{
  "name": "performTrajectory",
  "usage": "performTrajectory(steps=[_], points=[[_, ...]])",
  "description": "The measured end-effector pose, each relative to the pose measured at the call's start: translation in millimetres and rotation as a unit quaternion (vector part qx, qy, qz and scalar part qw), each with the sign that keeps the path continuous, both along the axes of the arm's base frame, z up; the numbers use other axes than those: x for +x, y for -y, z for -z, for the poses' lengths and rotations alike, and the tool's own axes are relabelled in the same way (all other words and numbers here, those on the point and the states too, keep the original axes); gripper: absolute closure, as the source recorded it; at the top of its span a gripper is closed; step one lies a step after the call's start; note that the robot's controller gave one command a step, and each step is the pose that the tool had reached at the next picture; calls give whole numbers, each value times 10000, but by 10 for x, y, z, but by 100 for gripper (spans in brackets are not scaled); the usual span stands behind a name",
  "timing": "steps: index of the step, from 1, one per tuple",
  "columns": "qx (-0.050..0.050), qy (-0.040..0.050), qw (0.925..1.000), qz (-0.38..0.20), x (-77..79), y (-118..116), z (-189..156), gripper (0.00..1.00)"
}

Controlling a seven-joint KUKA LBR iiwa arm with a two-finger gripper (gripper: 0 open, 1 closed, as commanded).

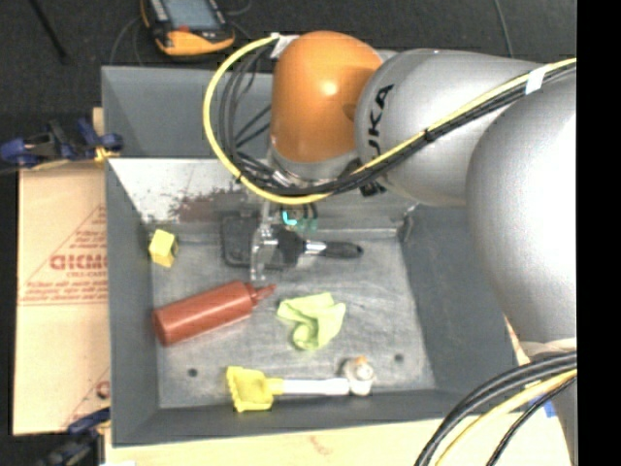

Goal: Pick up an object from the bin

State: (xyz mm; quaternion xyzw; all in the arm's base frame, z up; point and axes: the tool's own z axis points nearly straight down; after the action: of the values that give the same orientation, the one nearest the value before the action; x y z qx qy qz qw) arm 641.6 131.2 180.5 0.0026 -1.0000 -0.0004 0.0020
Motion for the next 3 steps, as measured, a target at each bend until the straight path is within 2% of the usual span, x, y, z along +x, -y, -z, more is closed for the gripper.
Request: performTrajectory(steps=[1, 2, 3], points=[[5, 42, 10000, 11, 18, 5, -52, 0], [-3, 58, 9988, -494, -156, -96, 397, 0], [-2, 32, 9890, -1480, -411, -235, 595, 0]])
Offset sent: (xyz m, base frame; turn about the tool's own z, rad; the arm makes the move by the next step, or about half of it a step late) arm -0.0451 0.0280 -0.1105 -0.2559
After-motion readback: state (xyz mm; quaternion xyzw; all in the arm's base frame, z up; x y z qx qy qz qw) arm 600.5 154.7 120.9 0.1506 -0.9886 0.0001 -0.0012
